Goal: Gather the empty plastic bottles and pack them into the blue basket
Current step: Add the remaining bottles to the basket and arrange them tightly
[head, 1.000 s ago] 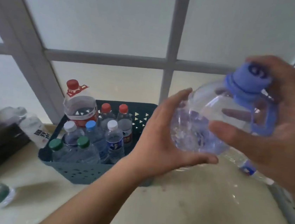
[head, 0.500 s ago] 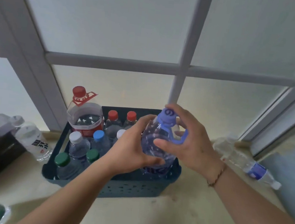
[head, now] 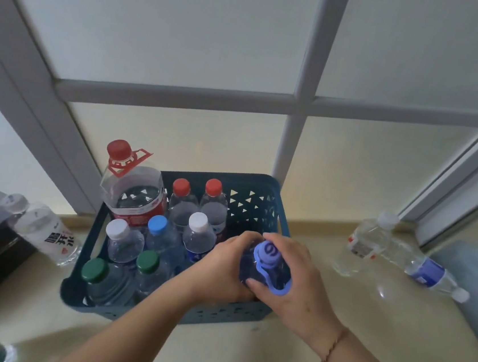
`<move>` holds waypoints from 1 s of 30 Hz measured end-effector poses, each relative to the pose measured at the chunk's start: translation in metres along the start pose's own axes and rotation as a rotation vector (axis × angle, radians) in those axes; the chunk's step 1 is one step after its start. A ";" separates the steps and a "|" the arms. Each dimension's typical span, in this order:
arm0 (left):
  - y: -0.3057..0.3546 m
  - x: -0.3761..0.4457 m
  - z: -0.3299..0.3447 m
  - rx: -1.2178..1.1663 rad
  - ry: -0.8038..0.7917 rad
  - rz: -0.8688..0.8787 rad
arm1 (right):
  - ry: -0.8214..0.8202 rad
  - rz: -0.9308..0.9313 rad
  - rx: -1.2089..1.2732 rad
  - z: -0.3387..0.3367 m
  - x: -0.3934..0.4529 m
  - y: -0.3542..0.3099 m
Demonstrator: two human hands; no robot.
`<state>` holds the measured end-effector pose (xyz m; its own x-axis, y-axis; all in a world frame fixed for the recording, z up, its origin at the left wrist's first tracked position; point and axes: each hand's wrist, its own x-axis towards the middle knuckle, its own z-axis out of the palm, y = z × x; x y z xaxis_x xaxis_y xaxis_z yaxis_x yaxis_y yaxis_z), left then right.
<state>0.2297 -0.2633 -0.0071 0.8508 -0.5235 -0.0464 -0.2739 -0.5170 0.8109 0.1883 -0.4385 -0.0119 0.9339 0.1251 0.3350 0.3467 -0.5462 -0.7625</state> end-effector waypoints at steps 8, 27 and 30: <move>-0.005 0.007 -0.004 0.052 -0.070 -0.035 | -0.035 0.000 -0.130 -0.003 0.001 0.006; 0.116 0.048 0.144 -0.072 0.586 0.617 | 0.207 0.390 -0.271 -0.158 0.034 0.120; 0.092 0.101 0.197 -0.151 0.451 0.185 | 0.104 0.442 -0.151 -0.156 0.043 0.143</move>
<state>0.2022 -0.4970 -0.0524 0.9121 -0.2354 0.3358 -0.3992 -0.3221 0.8584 0.2639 -0.6403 -0.0201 0.9726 -0.2256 0.0563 -0.1054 -0.6434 -0.7582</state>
